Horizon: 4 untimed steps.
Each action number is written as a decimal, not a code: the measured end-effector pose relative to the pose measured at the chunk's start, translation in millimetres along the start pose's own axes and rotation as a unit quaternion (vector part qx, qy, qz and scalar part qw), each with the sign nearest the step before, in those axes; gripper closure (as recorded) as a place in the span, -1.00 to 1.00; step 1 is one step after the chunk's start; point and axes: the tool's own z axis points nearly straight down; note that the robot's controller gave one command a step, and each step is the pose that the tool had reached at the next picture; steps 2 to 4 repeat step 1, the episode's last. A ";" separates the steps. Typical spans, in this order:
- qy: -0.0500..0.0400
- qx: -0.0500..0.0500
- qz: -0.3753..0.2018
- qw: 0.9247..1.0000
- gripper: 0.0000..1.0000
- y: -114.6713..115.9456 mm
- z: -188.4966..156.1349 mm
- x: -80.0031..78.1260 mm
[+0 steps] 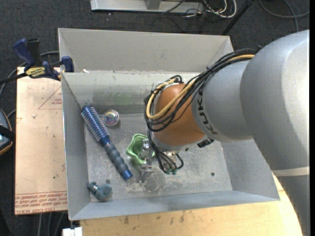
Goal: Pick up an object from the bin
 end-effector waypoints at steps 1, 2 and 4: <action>0.000 0.001 -0.125 0.992 1.00 14.5 -173.4 -16.4; 0.000 0.001 -0.125 0.992 1.00 14.5 -173.4 -16.4; 0.000 0.001 -0.125 0.992 1.00 14.5 -173.4 -16.4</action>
Offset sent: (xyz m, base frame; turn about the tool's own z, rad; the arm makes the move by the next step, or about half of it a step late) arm 0.0123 0.0126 0.1700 -0.2519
